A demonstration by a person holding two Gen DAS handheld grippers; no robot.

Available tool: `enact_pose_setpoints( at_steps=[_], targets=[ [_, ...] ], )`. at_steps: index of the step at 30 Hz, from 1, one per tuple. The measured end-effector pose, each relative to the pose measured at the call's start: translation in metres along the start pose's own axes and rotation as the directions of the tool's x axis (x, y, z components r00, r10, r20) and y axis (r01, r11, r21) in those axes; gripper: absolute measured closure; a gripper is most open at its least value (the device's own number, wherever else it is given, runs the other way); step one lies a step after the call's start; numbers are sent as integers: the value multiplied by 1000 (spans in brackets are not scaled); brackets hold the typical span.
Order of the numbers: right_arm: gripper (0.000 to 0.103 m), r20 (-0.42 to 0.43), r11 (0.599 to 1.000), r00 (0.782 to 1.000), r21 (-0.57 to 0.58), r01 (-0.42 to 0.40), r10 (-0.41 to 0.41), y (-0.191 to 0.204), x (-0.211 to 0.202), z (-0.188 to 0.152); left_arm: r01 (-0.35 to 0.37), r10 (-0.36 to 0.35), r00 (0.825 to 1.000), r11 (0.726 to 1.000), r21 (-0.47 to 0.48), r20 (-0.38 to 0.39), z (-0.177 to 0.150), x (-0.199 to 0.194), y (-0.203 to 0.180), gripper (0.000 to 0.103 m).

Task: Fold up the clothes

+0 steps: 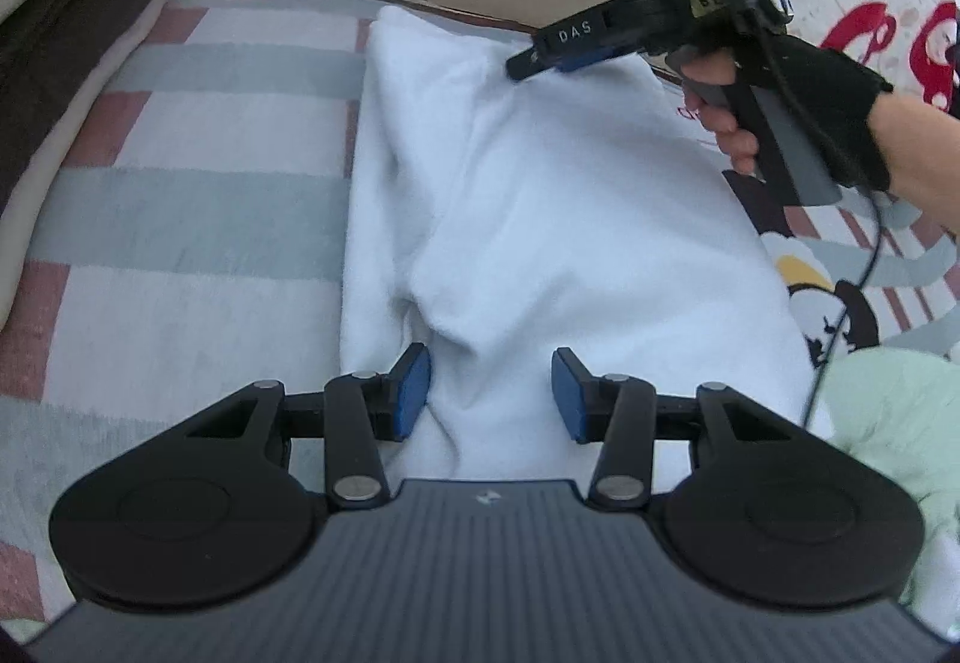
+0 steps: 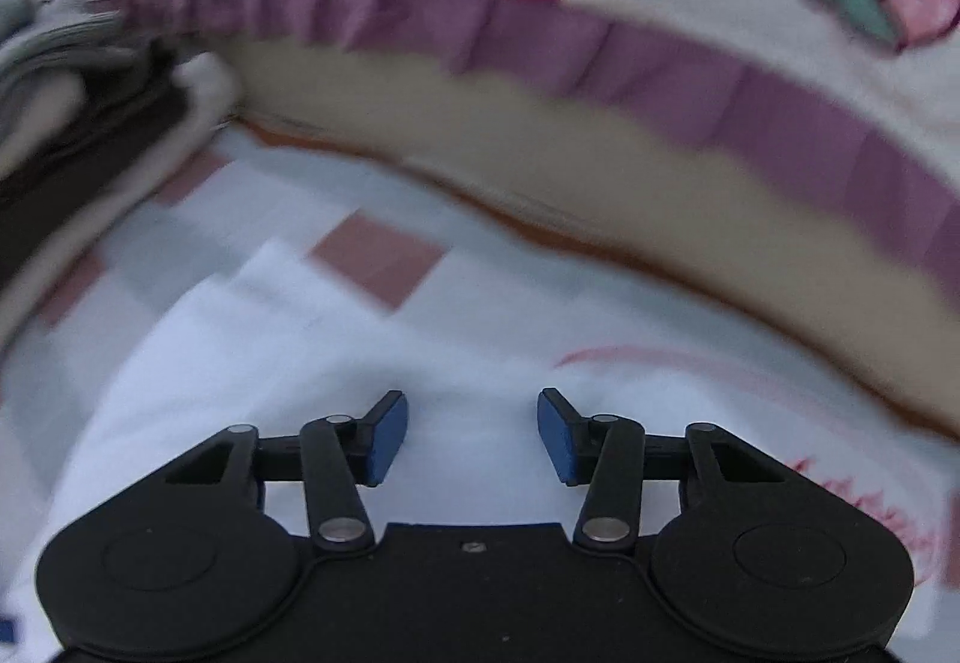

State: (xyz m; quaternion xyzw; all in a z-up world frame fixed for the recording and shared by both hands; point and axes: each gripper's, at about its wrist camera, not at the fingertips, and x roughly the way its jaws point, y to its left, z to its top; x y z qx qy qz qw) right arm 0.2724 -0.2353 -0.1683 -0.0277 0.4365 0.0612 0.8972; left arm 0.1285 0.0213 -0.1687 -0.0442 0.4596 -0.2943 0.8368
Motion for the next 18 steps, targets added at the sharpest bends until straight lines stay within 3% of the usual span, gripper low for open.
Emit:
enact_pose_setpoints(
  at_steps=[3, 5, 7, 9, 11, 14, 16, 18],
  targets=[
    [51, 27, 985, 995, 140, -103, 100, -10, -10, 3, 29, -28, 999, 998, -56, 29, 2, -5, 11, 58],
    [50, 25, 965, 974, 134, -225, 224, -1, -17, -4, 49, -39, 996, 991, -121, 80, 5, -10, 22, 45],
    [50, -55, 956, 957, 83, -280, 285, 17, -7, -11, 86, -63, 989, 981, -175, 134, 10, -16, 30, 45],
    [46, -77, 968, 965, 3, -251, 250, 34, 5, -11, 84, -54, 985, 979, -187, 161, 13, -17, 32, 45],
    [43, -59, 972, 972, -49, -231, 228, 45, 14, -6, 29, -1, 988, 984, -178, 154, 13, -13, 31, 45],
    [43, -55, 975, 976, -58, -214, 211, 50, 22, 8, -58, 75, 992, 986, -159, 102, 10, -3, 31, 44],
    [44, -45, 979, 981, -75, -191, 188, 54, 20, 16, -78, 92, 992, 985, -154, 85, 8, -1, 30, 44],
    [45, -15, 984, 984, -15, -178, 178, 50, 11, 15, -85, 98, 992, 984, -156, 79, 9, -1, 31, 43]
  ],
)
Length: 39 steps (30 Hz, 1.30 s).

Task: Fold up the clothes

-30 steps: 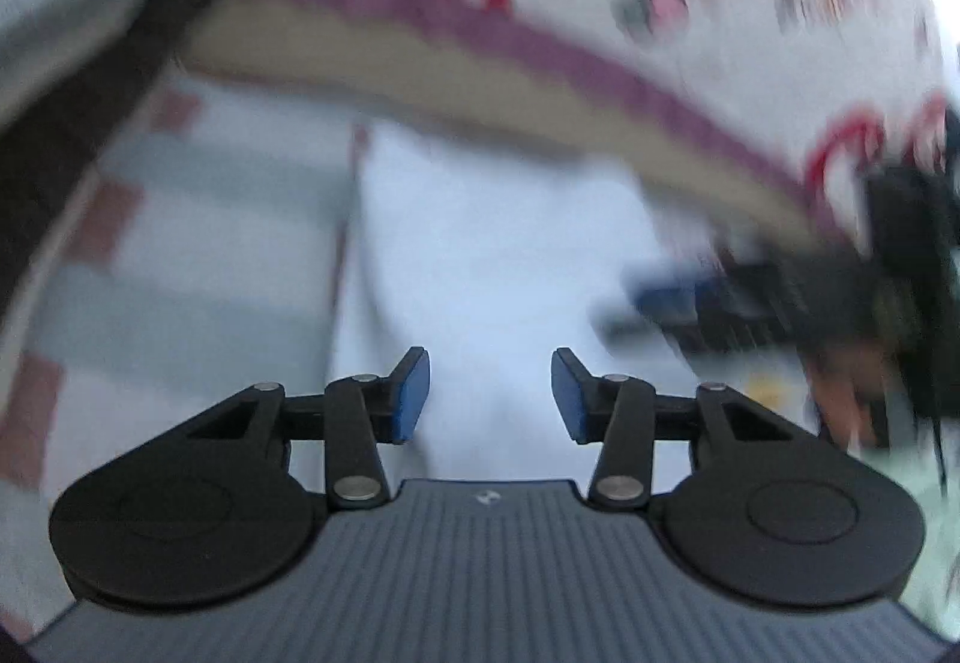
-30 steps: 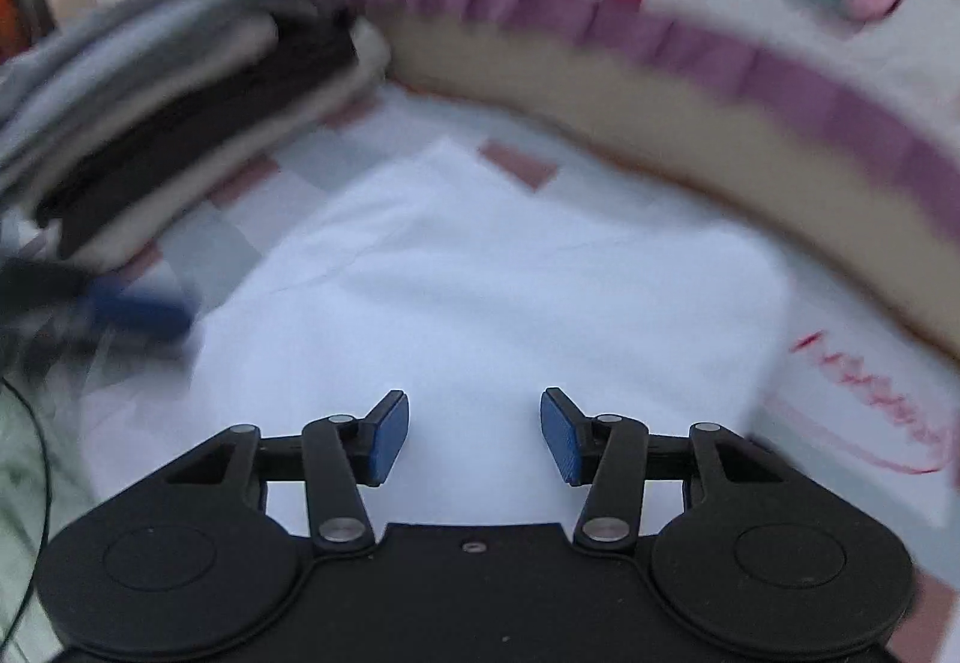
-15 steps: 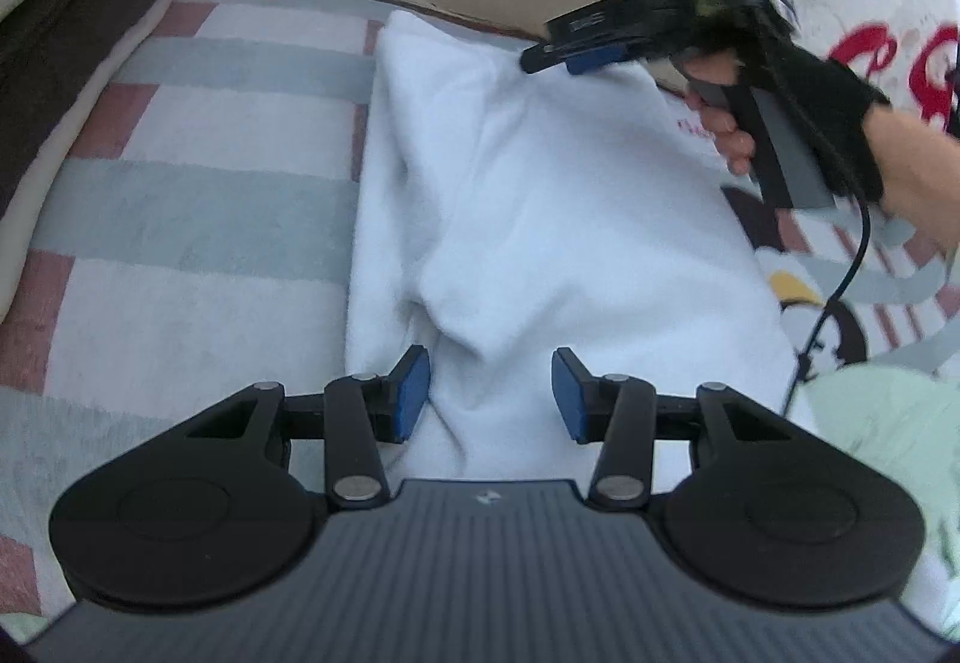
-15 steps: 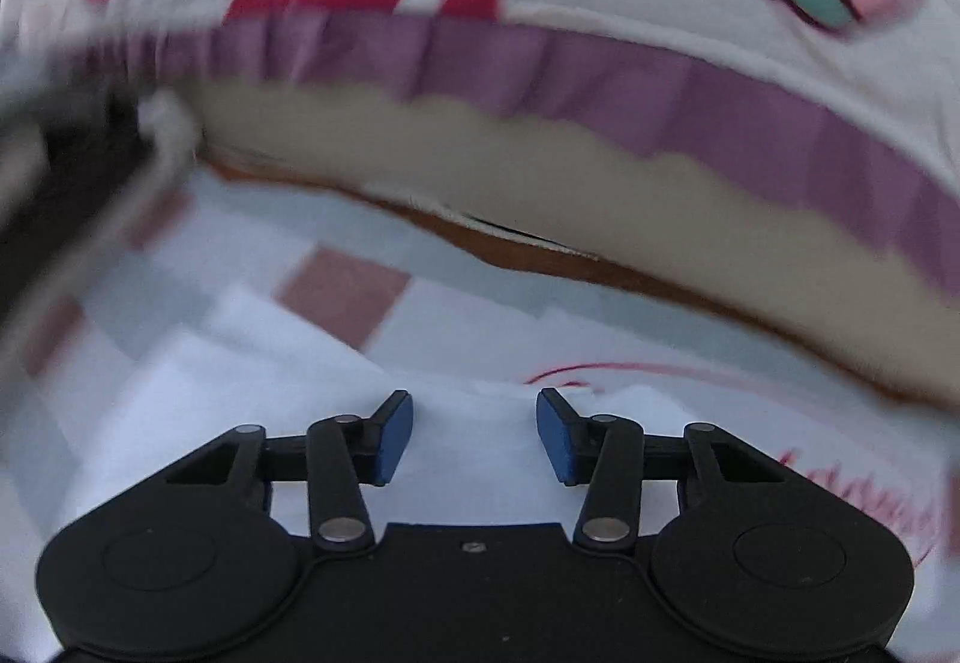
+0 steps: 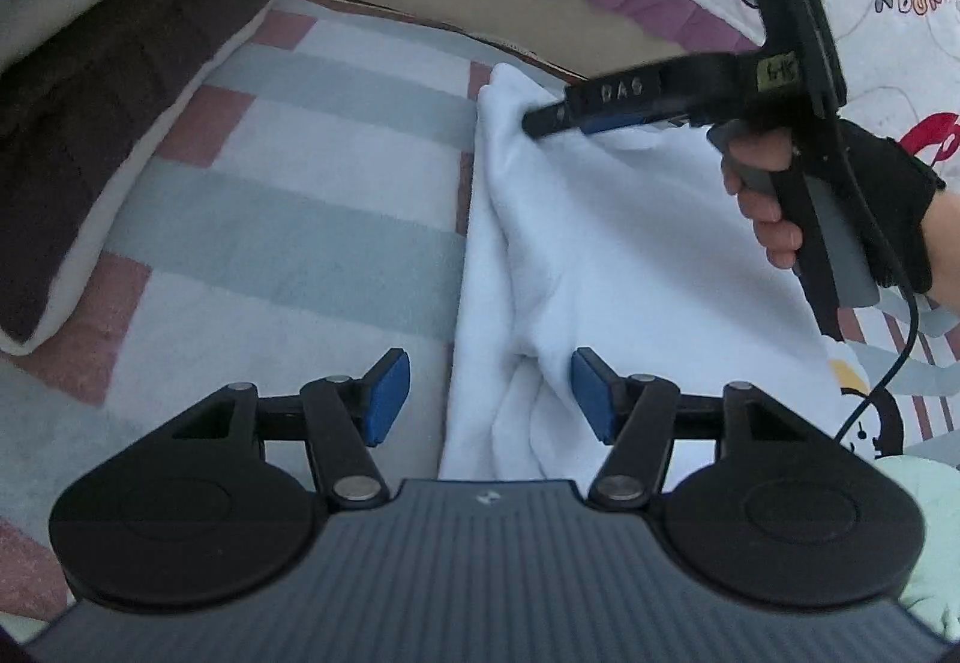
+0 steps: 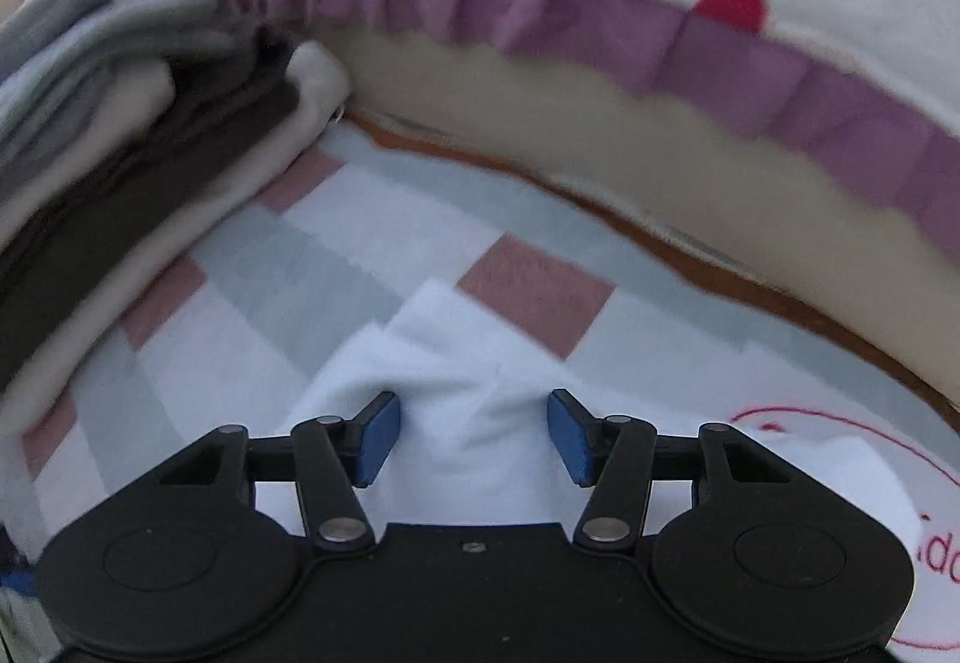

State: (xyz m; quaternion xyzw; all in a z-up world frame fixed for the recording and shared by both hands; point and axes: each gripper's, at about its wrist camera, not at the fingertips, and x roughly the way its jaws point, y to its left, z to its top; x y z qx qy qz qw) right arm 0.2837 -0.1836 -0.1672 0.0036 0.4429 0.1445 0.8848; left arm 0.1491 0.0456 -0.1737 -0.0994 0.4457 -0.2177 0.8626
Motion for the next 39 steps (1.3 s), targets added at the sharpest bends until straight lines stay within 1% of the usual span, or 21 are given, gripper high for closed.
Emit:
enact_pose_setpoints(
  at_steps=[2, 4, 8, 10, 13, 16, 18, 19, 21, 23, 25, 26, 28, 30, 31, 32, 34, 35, 37, 38, 39],
  targets=[
    [45, 21, 997, 999, 72, -29, 28, -6, -15, -12, -4, 4, 1000, 1000, -2, -4, 1, 0, 1, 40],
    [44, 31, 993, 997, 95, -75, 73, -9, -32, -30, -8, 8, 1000, 1000, -5, -9, 2, 0, 1, 38],
    [43, 1, 994, 994, -3, -108, 108, 0, -68, -77, -30, 31, 999, 999, 19, -34, 2, 1, 0, 37],
    [43, -34, 992, 994, -68, -105, 103, 5, -81, -99, -51, 53, 997, 998, 40, -63, 0, 2, -1, 35],
    [41, -108, 989, 989, -100, -110, 99, 6, -101, -120, -61, 66, 993, 996, 60, -95, -2, 2, -2, 34],
    [40, -185, 978, 961, 0, -207, 204, -12, -120, -123, 16, -12, 996, 999, 47, -83, -1, -5, -7, 34],
    [40, -217, 964, 939, 84, -253, 266, -31, -131, -122, 17, -10, 997, 997, 81, -76, -2, -8, -16, 34],
    [40, -226, 956, 931, 125, -265, 287, -40, -136, -122, -4, 12, 997, 994, 112, -71, -3, -8, -21, 34],
    [40, -236, 947, 925, 196, -255, 298, -56, -146, -129, -73, 84, 995, 977, 200, -46, -6, -9, -32, 34],
    [40, -270, 956, 929, 218, -196, 252, -67, -152, -140, -139, 133, 990, 942, 305, 38, -11, -14, -45, 37],
    [40, -270, 958, 938, 244, -150, 216, -81, -152, -151, -107, 76, 992, 928, 357, 100, -13, -23, -58, 37],
    [40, -250, 937, 935, 304, -170, 251, -89, -151, -158, -59, 23, 994, 936, 346, 109, -13, -28, -62, 37],
    [39, -180, 852, 912, 459, -253, 368, -104, -147, -173, 72, -106, 989, 950, 304, 99, -11, -35, -69, 35],
    [39, -110, 732, 861, 586, -347, 496, -109, -137, -193, 103, -140, 986, 939, 328, 90, -14, -36, -77, 35],
    [39, -111, 711, 847, 606, -357, 520, -106, -131, -202, 107, -145, 986, 932, 347, 85, -16, -36, -81, 35],
    [39, -134, 717, 843, 604, -348, 522, -100, -125, -209, 111, -150, 985, 924, 366, 81, -18, -35, -85, 35],
    [49, -103, 727, 852, 580, -368, 514, -92, -122, -215, 84, -112, 992, 920, 384, 51, -22, -30, -87, 35],
    [55, -69, 707, 849, 592, -388, 524, -92, -121, -216, 66, -84, 996, 924, 376, 30, -23, -27, -85, 35],
    [84, -3, 660, 839, 619, -425, 543, -92, -118, -216, 25, -15, 999, 961, 277, -39, -21, -19, -73, 35],
    [87, 32, 647, 836, 618, -447, 548, -92, -120, -213, 18, -4, 996, 986, 166, -85, -19, -16, -60, 35],
    [87, 68, 633, 830, 613, -472, 553, -92, -123, -210, 37, -36, 991, 999, -1, -130, -20, -16, -42, 35]
  ],
)
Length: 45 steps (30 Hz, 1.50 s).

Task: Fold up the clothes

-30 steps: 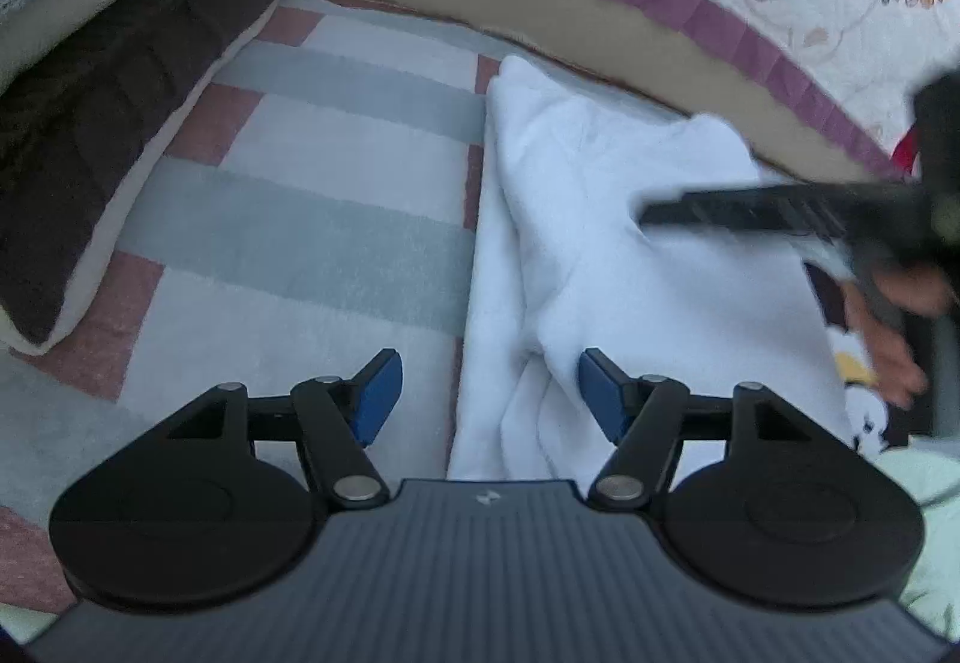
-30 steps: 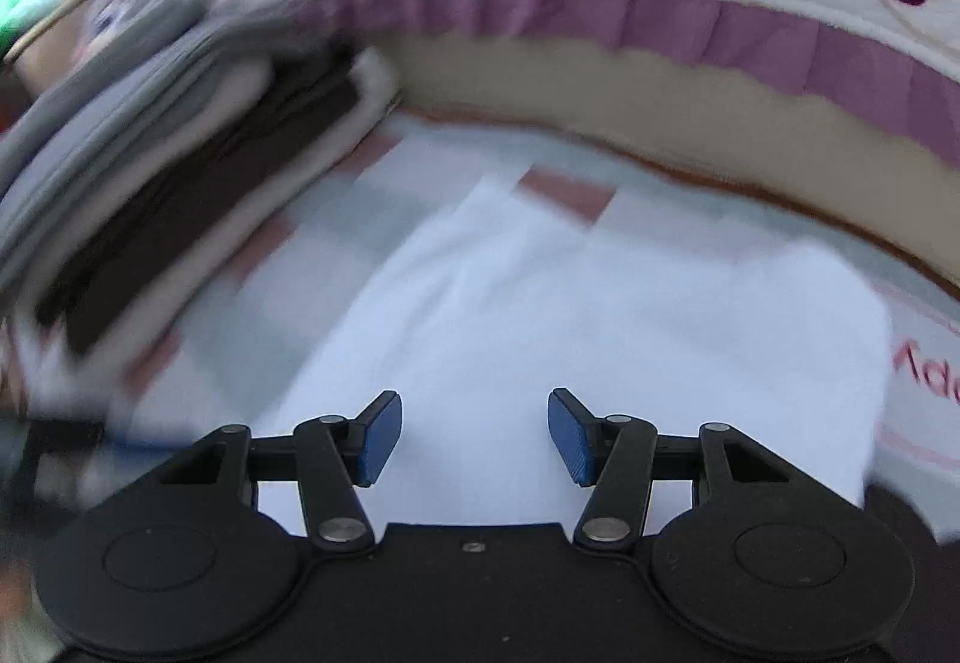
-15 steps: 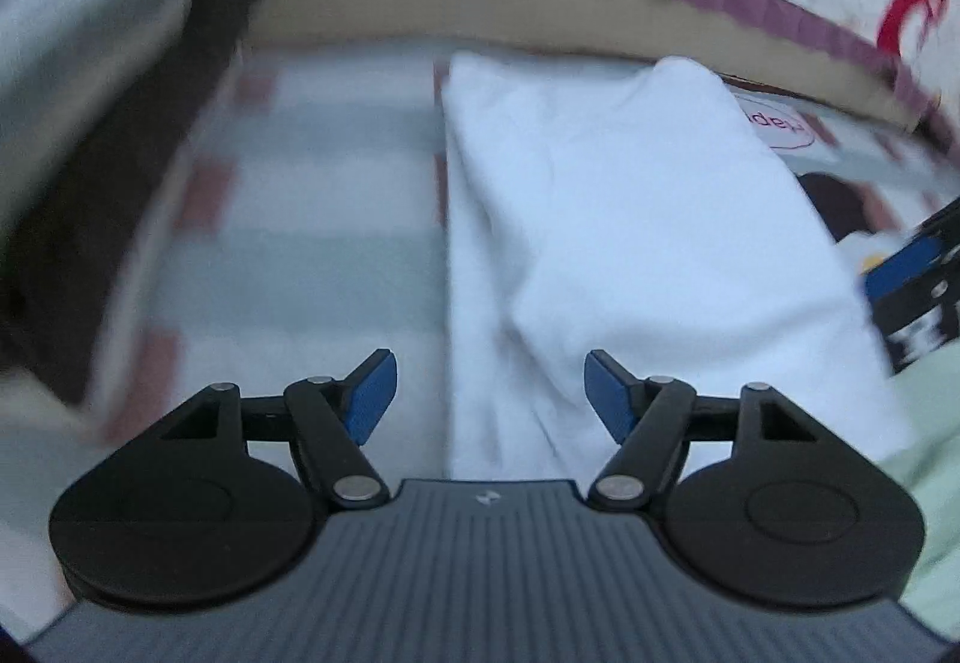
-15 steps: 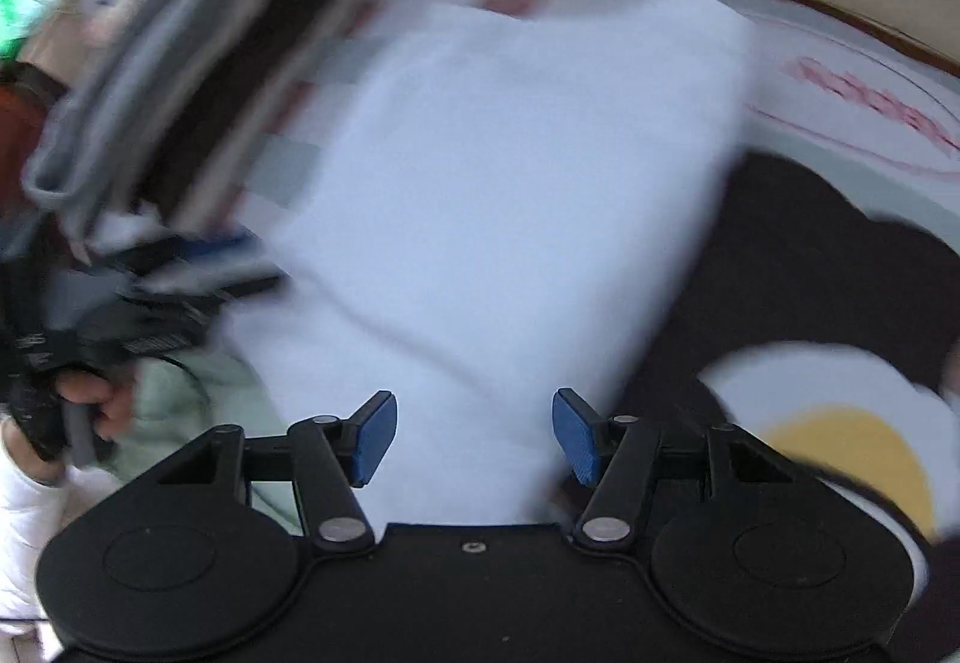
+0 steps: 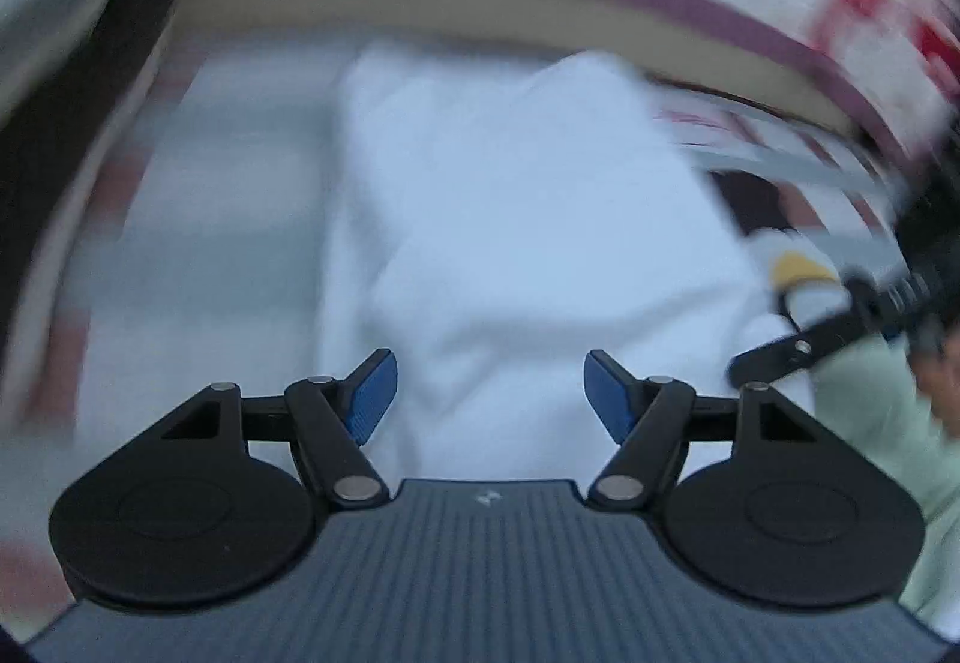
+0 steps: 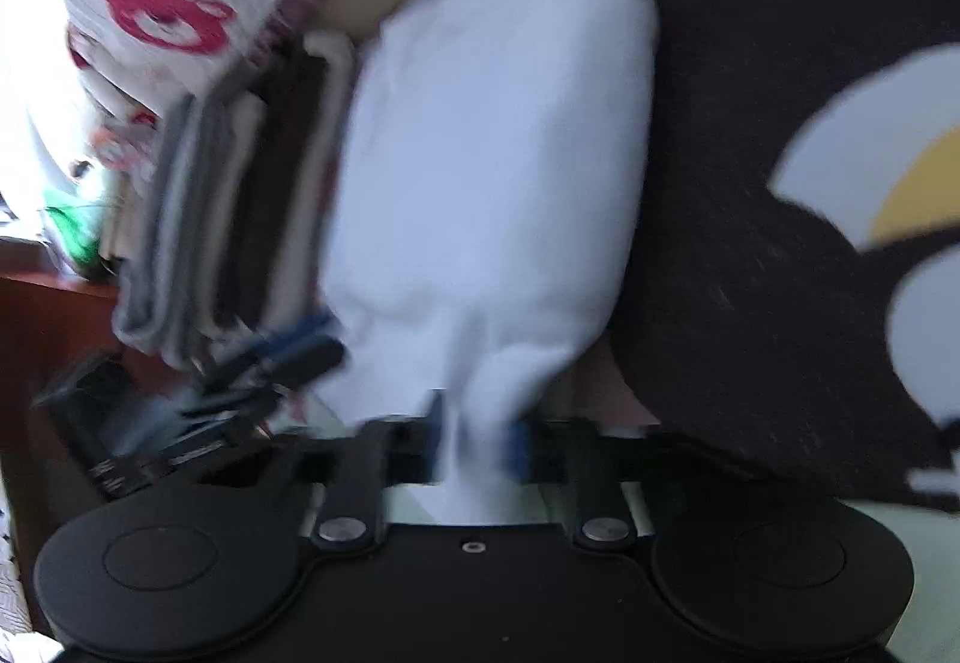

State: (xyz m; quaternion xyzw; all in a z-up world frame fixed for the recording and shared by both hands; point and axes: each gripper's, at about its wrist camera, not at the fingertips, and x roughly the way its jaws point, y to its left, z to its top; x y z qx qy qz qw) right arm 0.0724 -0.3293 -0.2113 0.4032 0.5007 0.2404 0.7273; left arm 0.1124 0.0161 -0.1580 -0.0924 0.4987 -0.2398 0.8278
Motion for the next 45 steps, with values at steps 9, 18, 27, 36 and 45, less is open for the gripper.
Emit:
enact_pose_setpoints(
  at_steps=[9, 18, 27, 36, 45],
  targets=[
    [88, 103, 993, 989, -73, -97, 105, 61, -12, 34, 371, -376, 920, 753, -543, 109, -39, -16, 56, 34],
    [88, 122, 984, 987, -159, -85, 105, 88, -16, 53, 546, -470, 821, 482, -685, 324, -66, -24, 69, 28],
    [88, 154, 985, 980, -130, -110, 129, 90, -15, 61, 597, -443, 775, 282, -751, 450, -71, -6, 41, 9],
    [88, 203, 986, 971, -137, -99, 126, 92, -27, 45, 520, -208, 854, 357, -776, 476, -69, -4, 0, 8],
    [88, 195, 993, 975, -79, -88, 102, 68, -41, 21, 456, -104, 880, 455, -765, 463, -75, 8, 1, 70]
  ],
)
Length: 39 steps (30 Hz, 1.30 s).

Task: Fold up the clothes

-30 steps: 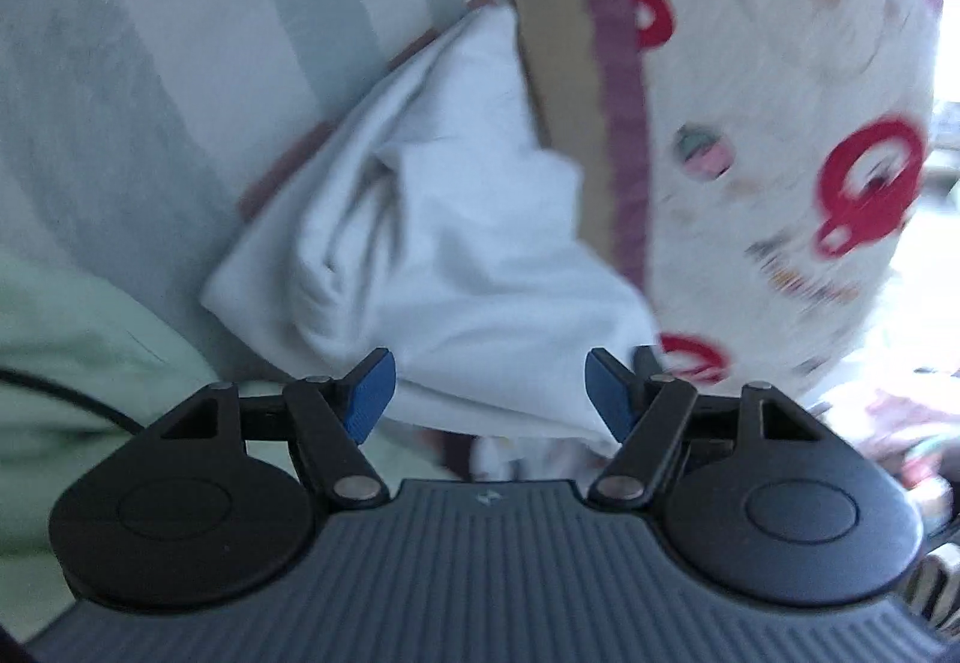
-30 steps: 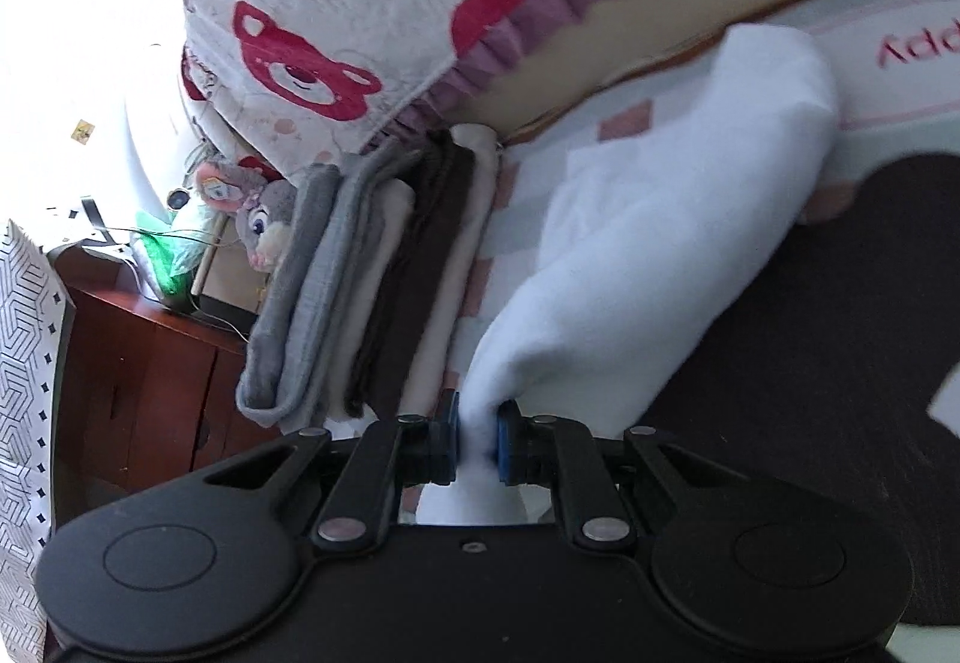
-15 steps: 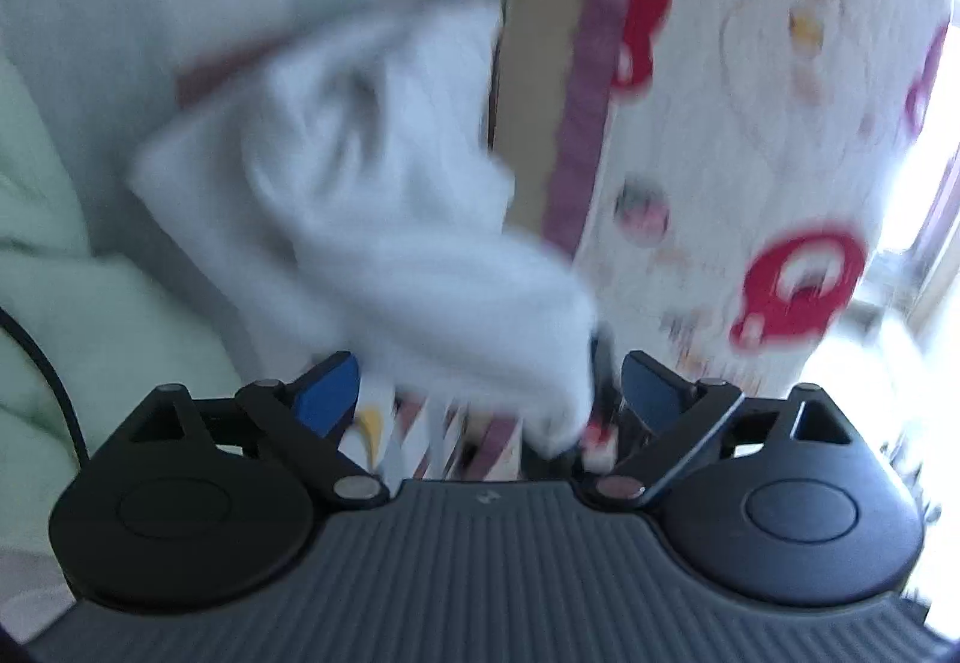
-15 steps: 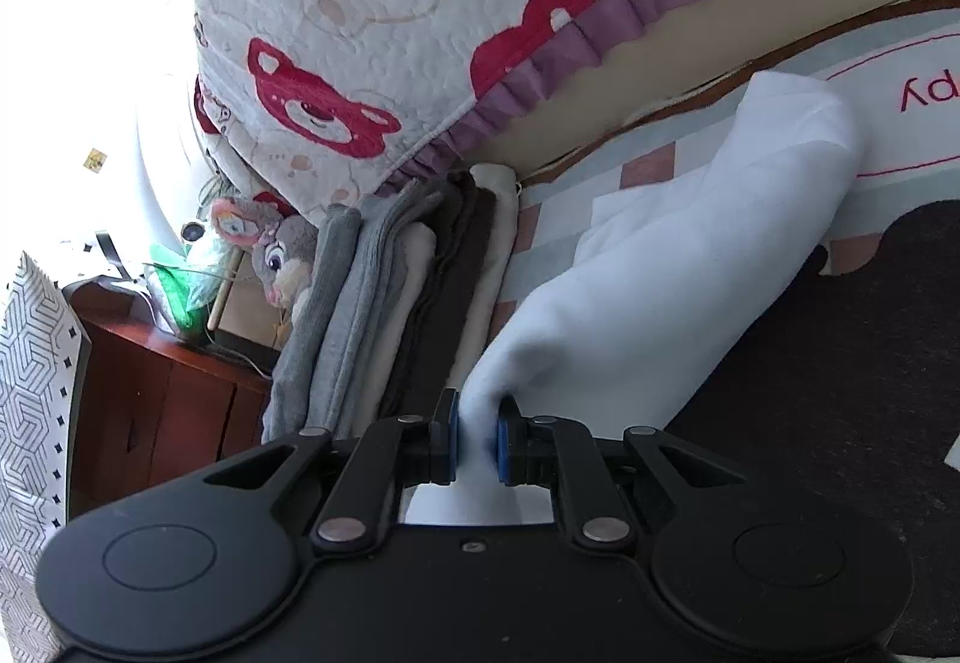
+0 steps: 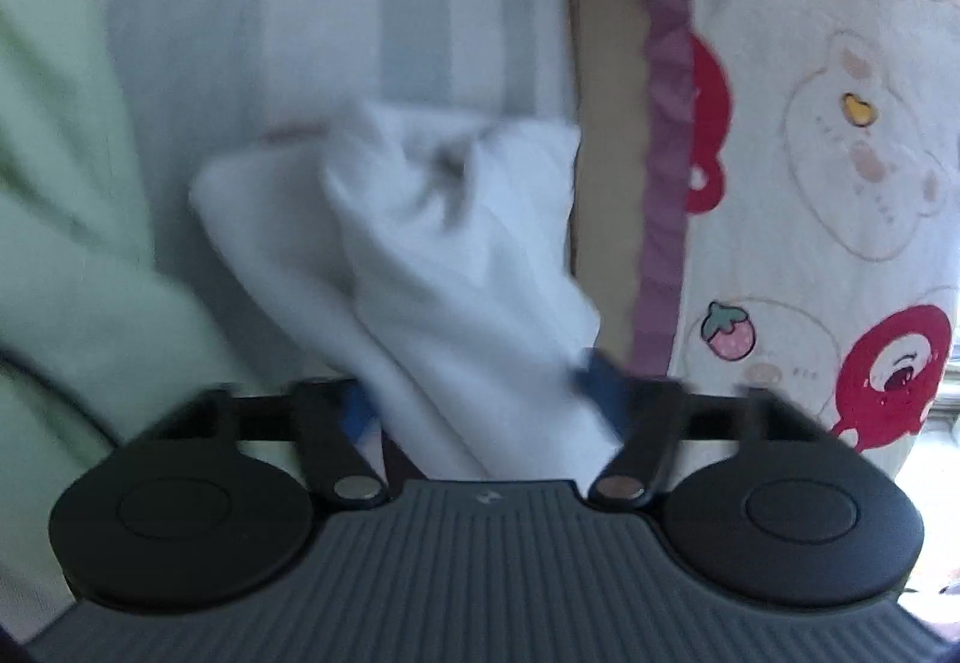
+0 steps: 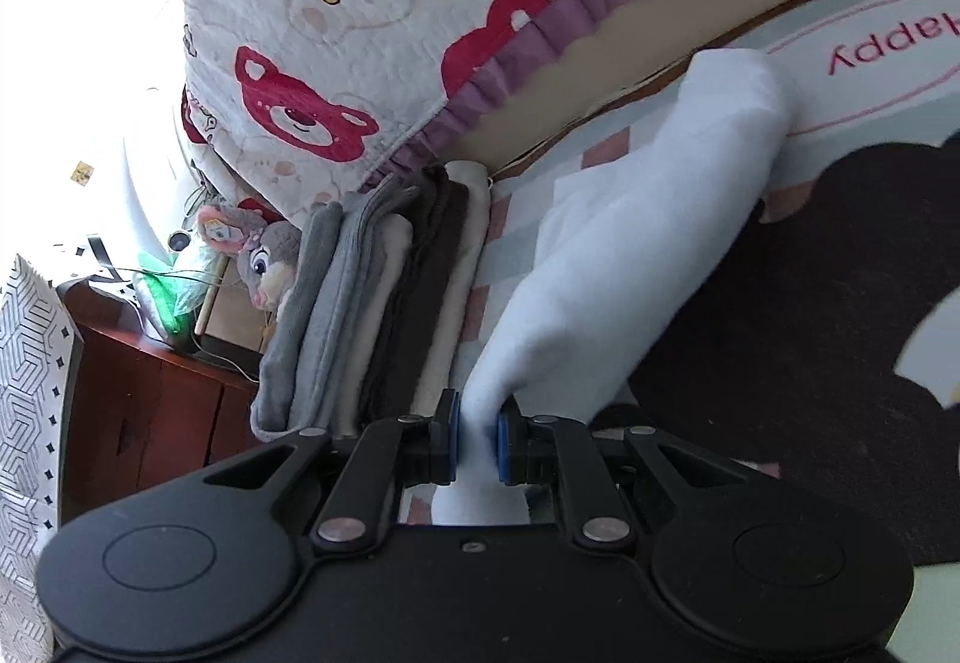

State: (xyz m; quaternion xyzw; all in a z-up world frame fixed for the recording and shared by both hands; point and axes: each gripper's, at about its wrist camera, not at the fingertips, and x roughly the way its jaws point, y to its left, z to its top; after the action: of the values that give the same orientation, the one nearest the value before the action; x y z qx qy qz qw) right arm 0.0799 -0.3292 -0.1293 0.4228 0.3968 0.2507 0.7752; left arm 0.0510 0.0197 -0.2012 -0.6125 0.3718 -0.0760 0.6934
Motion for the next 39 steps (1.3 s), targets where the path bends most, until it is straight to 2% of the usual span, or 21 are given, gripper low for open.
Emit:
enact_pose_setpoints(
  at_steps=[1, 3, 5, 7, 8, 9, 11, 12, 13, 16, 20, 23, 27, 30, 31, 32, 33, 35, 36, 37, 39],
  targets=[
    [88, 1, 1000, 1000, 10, 3, -3, -3, -1, -1, -14, 14, 1000, 997, 70, 2, 3, 0, -2, 83],
    [88, -20, 1000, 1000, 18, 7, -7, -10, -2, -3, -95, 83, 995, 960, 263, 57, -1, -4, -21, 85],
    [88, -35, 999, 998, -1, 43, -43, -13, -7, -6, -175, 123, 982, 875, 451, 142, -13, -6, -43, 87],
    [83, -16, 991, 992, -58, 122, -123, -12, -20, -8, -239, 144, 968, 783, 574, 208, -24, -6, -59, 87],
    [83, 11, 982, 986, -89, 169, -169, -11, -28, -9, -258, 153, 963, 758, 599, 222, -27, -4, -64, 88],
    [82, 36, 976, 980, -88, 199, -196, -16, -34, -7, -268, 163, 961, 749, 606, 223, -29, -1, -66, 88],
    [70, 74, 974, 972, -27, 225, -222, -33, -43, -3, -276, 183, 960, 754, 596, 214, -26, 1, -63, 89],
    [55, 86, 974, 970, 17, 228, -229, -45, -42, 0, -279, 193, 959, 759, 588, 207, -24, 1, -61, 89],
    [46, 95, 972, 968, 55, 229, -233, -56, -38, 3, -280, 199, 959, 765, 580, 201, -21, 2, -59, 89],
    [44, 121, 959, 961, 170, 227, -249, -91, -28, 12, -270, 198, 962, 772, 575, 185, -20, -3, -52, 89],
    [44, 130, 950, 975, 279, 139, -181, -115, -3, 20, -263, 190, 964, 773, 577, 184, -20, -1, -51, 89],
    [44, 148, 960, 979, 264, 94, -137, -115, 13, 28, -255, 187, 966, 793, 554, 177, -16, -3, -44, 89],
    [43, 118, 958, 974, 235, 162, -194, -118, 44, 47, -234, 186, 972, 816, 528, 143, -8, -3, -33, 89],
    [41, 141, 967, 970, 188, 172, -200, -115, 68, 69, -222, 195, 975, 842, 492, 106, -2, -2, -27, 89],
    [43, 147, 975, 970, 143, 171, -192, -111, 76, 76, -225, 203, 974, 841, 491, 100, 0, -1, -26, 89],
    [53, 153, 980, 971, 98, 171, -185, -107, 84, 84, -232, 213, 972, 840, 490, 94, 0, 1, -25, 89],
    [87, 162, 985, 972, 41, 166, -170, -98, 87, 86, -236, 219, 971, 840, 488, 94, 0, 2, -24, 89],
    [87, 180, 985, 975, -87, 149, -132, -75, 89, 86, -247, 224, 969, 834, 493, 106, 0, 3, -22, 89],
    [87, 196, 979, 974, -143, 142, -112, -62, 85, 82, -262, 229, 965, 818, 512, 128, -2, 1, -24, 89],
    [87, 218, 971, 972, -195, 136, -93, -47, 78, 78, -279, 232, 960, 799, 532, 154, -5, -1, -27, 89],
    [87, 253, 948, 965, -286, 138, -65, -19, 64, 68, -340, 225, 939, 728, 595, 261, -15, -12, -40, 89]
  ],
)
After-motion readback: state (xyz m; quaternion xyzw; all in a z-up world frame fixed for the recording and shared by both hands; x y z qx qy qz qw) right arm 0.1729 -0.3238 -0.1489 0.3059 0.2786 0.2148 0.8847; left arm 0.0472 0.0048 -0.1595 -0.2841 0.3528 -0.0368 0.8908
